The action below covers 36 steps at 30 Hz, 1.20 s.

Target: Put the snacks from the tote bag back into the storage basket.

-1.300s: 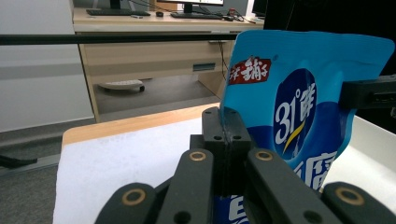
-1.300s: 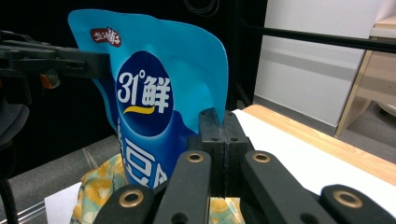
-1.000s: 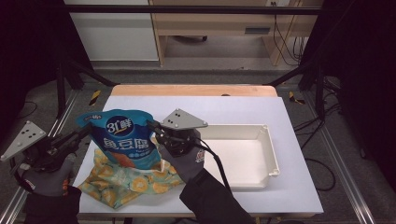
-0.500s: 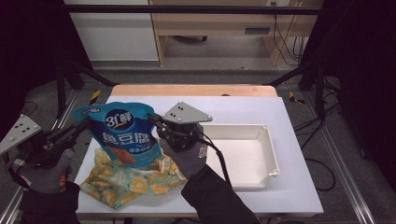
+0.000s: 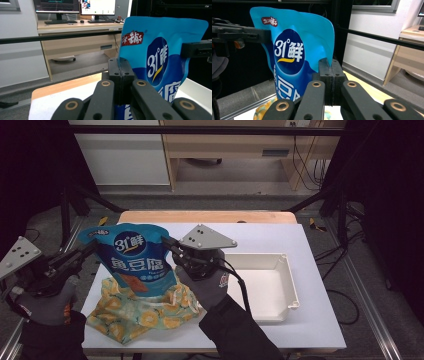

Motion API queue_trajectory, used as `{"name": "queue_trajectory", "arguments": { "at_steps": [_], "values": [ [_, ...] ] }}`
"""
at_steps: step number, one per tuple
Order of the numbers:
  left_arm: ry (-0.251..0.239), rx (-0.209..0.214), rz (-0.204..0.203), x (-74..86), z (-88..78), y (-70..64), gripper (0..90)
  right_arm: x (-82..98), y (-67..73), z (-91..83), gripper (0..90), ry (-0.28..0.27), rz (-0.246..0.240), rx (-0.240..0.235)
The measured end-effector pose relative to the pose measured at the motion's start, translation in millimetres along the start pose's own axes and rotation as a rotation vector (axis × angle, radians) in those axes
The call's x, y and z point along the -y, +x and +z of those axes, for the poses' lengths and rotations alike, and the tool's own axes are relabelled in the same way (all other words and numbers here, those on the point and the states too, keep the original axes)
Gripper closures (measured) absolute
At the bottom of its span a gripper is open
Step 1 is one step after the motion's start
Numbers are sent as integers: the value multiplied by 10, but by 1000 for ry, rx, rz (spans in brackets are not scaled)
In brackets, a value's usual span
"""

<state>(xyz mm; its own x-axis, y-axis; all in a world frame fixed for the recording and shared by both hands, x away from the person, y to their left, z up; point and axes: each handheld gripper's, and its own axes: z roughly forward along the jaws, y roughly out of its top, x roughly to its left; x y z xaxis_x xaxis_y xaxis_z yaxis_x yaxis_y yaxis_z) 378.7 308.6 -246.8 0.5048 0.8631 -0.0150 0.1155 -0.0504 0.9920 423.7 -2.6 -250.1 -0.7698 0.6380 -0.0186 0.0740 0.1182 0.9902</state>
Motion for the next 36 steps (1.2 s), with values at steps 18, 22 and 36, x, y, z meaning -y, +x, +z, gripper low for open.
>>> {"name": "queue_trajectory", "arguments": {
  "at_steps": [18,22,36],
  "values": [
    [-14,27,19,-120,111,-200,900,-95,-121,-237,900,-11,-5,25],
    [-16,39,26,-138,136,-245,900,-113,-136,-313,900,-15,-14,32],
    [-18,75,39,-165,233,-457,900,-107,-205,-582,900,-26,-19,50]
  ]
}}
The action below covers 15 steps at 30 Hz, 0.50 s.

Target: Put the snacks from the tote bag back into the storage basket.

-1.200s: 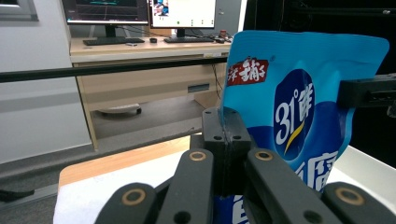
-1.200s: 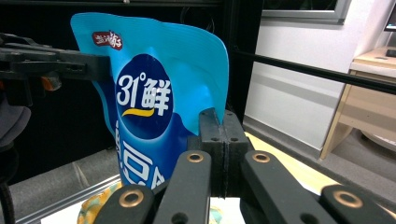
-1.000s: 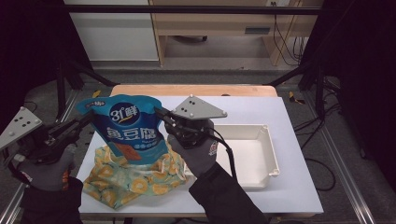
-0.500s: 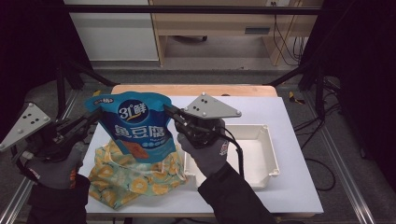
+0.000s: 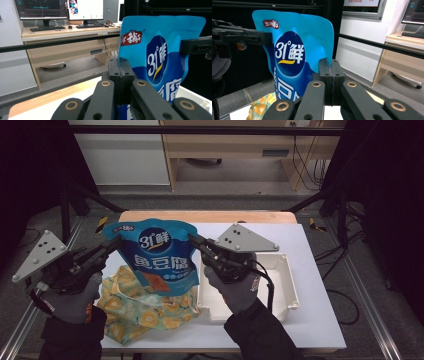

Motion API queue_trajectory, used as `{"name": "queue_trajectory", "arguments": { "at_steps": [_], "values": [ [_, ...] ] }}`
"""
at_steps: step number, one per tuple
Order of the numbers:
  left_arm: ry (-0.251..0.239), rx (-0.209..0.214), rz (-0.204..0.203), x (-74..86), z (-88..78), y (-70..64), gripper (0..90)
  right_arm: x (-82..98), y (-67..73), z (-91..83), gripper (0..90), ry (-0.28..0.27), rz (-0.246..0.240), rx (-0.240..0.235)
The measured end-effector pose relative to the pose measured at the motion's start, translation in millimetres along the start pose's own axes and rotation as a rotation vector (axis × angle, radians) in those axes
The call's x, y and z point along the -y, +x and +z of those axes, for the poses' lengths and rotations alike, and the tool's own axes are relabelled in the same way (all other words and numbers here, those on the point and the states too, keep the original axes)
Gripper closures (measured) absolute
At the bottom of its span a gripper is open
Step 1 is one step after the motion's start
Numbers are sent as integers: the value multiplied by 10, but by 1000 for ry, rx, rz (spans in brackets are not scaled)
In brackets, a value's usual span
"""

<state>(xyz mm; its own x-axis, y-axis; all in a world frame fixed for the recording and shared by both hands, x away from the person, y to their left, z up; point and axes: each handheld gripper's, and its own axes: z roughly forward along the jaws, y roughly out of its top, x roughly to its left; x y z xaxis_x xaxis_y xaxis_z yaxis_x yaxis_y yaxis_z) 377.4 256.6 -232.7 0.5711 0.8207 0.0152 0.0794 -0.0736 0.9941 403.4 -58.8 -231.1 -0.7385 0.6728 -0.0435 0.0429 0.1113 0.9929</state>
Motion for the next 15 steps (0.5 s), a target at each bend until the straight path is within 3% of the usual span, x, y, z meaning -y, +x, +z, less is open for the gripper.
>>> {"name": "queue_trajectory", "arguments": {
  "at_steps": [15],
  "values": [
    [8,63,18,-53,199,-291,900,68,-196,-340,900,-11,10,49]
  ]
}}
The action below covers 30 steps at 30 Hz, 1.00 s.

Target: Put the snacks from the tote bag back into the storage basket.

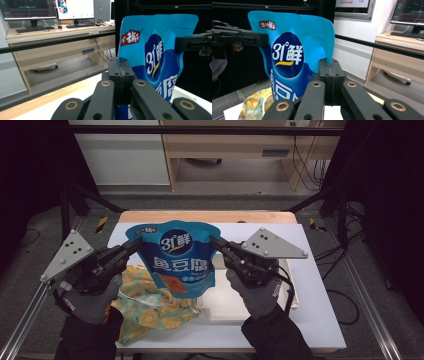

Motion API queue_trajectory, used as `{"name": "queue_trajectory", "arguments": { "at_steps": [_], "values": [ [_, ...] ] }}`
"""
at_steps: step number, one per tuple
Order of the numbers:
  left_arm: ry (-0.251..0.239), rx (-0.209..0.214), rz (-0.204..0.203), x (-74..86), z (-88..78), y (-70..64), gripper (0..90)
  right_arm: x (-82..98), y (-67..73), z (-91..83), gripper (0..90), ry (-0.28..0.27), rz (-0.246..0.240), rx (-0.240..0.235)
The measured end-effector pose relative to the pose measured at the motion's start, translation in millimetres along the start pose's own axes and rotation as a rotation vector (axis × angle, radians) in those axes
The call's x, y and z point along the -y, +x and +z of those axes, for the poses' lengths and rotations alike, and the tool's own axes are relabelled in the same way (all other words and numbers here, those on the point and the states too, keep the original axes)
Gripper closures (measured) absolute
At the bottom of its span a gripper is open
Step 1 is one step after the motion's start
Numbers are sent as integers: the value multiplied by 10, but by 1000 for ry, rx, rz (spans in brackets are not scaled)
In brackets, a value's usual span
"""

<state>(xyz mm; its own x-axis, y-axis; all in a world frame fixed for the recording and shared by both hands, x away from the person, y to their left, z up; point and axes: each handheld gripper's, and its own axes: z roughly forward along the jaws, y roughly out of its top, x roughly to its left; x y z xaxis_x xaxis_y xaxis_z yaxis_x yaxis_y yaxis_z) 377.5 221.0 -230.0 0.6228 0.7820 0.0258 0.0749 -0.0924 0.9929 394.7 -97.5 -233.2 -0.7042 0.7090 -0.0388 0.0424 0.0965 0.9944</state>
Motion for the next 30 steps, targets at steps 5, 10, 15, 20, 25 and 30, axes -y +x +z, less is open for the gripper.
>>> {"name": "queue_trajectory", "arguments": {
  "at_steps": [5,10,15,20,25,30],
  "values": [
    [2,14,11,-20,74,-77,900,18,-55,-101,900,-1,2,16],
    [3,30,8,-19,138,-133,900,30,-96,-187,900,4,-2,32],
    [2,45,9,-32,188,-194,900,35,-137,-259,900,1,-1,46],
    [1,57,9,-46,245,-257,900,47,-185,-327,900,-3,1,60],
    [-5,65,25,-48,314,-310,900,65,-230,-403,900,-4,3,73],
    [-1,73,32,-38,394,-383,900,107,-286,-473,900,-2,16,87]
  ]
}}
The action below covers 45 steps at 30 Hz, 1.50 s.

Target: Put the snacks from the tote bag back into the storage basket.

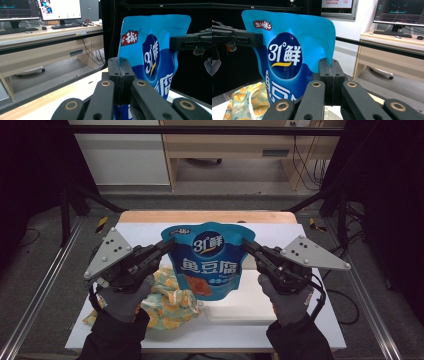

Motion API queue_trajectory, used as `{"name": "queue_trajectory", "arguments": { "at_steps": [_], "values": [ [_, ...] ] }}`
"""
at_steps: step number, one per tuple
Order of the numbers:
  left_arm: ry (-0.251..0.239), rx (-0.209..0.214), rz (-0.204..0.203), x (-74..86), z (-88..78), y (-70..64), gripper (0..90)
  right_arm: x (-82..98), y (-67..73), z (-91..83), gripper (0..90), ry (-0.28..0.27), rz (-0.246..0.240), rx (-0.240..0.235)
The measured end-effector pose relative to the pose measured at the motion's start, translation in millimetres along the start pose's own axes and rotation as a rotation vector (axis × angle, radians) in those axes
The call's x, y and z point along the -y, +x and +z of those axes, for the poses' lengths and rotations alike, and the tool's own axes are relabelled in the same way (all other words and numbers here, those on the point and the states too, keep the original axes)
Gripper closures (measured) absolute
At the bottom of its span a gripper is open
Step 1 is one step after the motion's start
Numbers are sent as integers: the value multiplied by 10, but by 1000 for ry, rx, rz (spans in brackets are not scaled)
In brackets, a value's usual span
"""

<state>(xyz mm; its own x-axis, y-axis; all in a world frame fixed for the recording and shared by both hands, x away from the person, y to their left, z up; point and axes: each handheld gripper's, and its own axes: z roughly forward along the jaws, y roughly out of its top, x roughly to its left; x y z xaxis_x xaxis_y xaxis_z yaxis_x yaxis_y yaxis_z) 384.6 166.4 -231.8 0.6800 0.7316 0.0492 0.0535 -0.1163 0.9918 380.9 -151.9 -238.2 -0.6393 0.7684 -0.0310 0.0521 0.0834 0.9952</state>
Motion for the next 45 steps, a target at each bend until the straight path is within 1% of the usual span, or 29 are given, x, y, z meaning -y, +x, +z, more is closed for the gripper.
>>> {"name": "queue_trajectory", "arguments": {
  "at_steps": [5,6,8,16,23,24,25,27,34,35,39,42,45],
  "values": [
    [2,14,-3,14,79,-55,900,31,-64,-64,900,1,2,16],
    [11,22,-14,20,95,-74,900,35,-74,-78,900,2,6,19],
    [12,30,-15,26,128,-94,900,45,-101,-104,900,3,2,27],
    [11,42,-18,42,228,-152,900,69,-175,-182,900,6,1,48],
    [12,53,-20,74,308,-179,900,102,-230,-208,900,10,0,63],
    [12,53,-25,80,321,-185,900,108,-236,-213,900,11,3,65],
    [13,55,-22,85,331,-186,900,115,-246,-218,900,12,-3,65],
    [13,58,-21,95,351,-194,900,129,-259,-227,900,13,5,67],
    [25,64,-16,120,417,-216,900,179,-309,-242,900,19,6,77],
    [25,66,-20,126,425,-216,900,186,-316,-246,900,21,5,79],
    [32,72,-25,171,463,-210,900,222,-330,-244,900,25,10,83],
    [44,73,-19,208,486,-206,900,272,-355,-231,900,29,15,83],
    [54,72,-23,254,512,-211,900,333,-376,-209,900,38,21,83]
  ]
}}
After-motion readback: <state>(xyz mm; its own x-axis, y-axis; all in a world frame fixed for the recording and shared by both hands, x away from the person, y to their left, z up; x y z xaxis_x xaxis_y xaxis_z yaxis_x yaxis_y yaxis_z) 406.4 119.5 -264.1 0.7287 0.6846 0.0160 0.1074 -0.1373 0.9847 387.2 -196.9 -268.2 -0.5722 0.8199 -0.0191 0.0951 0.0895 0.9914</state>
